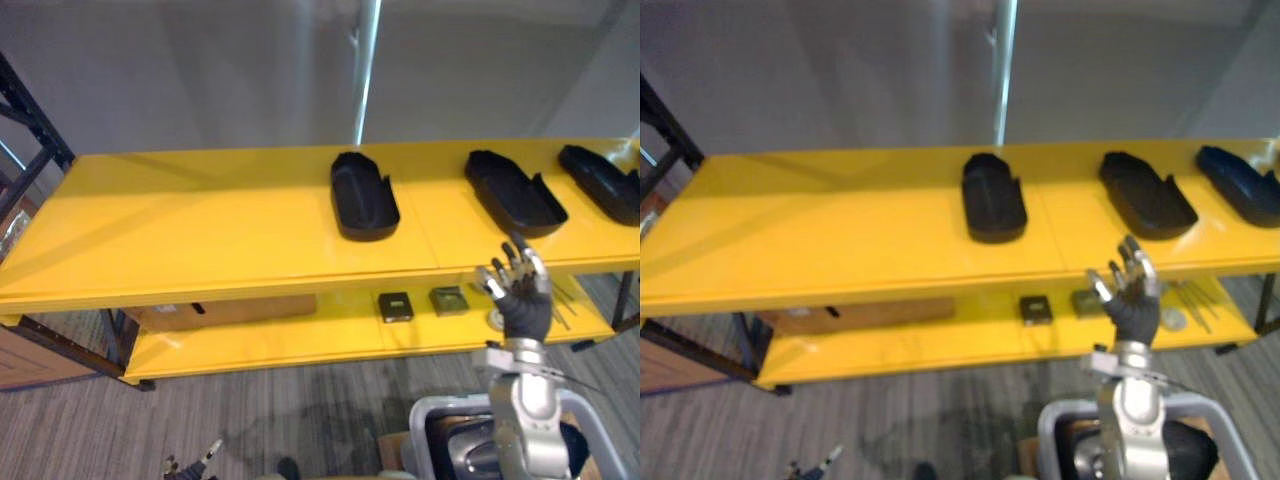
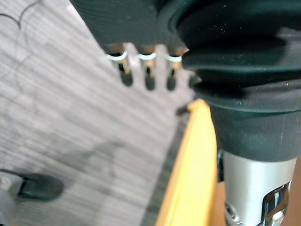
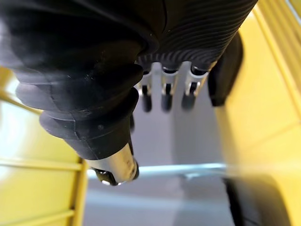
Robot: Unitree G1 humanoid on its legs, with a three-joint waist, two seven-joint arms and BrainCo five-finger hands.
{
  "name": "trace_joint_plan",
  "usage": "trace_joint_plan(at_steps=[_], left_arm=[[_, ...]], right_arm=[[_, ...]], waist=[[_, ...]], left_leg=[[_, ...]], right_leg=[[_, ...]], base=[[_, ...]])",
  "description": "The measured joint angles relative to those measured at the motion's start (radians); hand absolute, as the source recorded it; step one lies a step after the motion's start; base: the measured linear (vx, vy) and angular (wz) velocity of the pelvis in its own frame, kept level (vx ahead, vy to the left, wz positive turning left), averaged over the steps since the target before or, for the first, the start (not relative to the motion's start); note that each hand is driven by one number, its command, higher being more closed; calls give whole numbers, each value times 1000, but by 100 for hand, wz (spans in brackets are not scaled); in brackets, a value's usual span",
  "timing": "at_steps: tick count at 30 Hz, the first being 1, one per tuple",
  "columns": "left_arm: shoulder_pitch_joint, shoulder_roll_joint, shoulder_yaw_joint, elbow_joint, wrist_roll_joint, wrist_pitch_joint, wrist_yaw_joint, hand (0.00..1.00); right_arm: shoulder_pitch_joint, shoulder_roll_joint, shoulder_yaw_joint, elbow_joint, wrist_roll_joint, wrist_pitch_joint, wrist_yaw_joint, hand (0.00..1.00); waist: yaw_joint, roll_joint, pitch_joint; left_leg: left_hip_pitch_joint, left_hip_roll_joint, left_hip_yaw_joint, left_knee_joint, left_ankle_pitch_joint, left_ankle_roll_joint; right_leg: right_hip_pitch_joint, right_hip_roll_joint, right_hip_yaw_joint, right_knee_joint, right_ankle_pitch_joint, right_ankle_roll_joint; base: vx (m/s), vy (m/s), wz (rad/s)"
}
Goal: Walk over and take plastic housings, then place them on the shelf
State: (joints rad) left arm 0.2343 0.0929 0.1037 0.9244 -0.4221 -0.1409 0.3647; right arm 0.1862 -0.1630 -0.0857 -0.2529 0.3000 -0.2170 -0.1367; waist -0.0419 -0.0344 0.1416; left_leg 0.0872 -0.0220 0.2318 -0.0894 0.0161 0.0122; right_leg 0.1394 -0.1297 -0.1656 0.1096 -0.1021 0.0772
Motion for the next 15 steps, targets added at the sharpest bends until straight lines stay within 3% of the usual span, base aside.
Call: trace_joint_plan(at_steps=[4,8,12,15], left_arm=[[0,24,-16,64,36,131,-102,0],[-8,52,-54,125,78,232,-140,0],[-26,77,-90,168,129,322,-208,0],[-36,97,-130,204,150,351,-252,0]], right_arm=[[-9,0,21,0,0,10,-54,0],[-12,-1,16,0,-1,58,-117,0],[-4,-2,-72,8,-14,96,-181,0],[37,-3,-175,11,11,91,-189,0]], waist=[[0,-4,-2],[-9,-8,-2],[-51,-9,-2],[-87,-13,-4]], left_leg=[[1,3,27,0,-1,-4],[5,9,75,-1,-5,-9],[18,22,146,0,-9,-16],[42,32,197,-1,-17,-25]], right_leg=[[0,2,8,-14,0,0],[-9,7,54,-34,2,3],[-36,18,127,-35,8,13],[-36,29,182,-34,13,16]], base=[[-14,-10,-9],[-12,-19,-38],[-6,-14,-53],[-16,-6,-56]])
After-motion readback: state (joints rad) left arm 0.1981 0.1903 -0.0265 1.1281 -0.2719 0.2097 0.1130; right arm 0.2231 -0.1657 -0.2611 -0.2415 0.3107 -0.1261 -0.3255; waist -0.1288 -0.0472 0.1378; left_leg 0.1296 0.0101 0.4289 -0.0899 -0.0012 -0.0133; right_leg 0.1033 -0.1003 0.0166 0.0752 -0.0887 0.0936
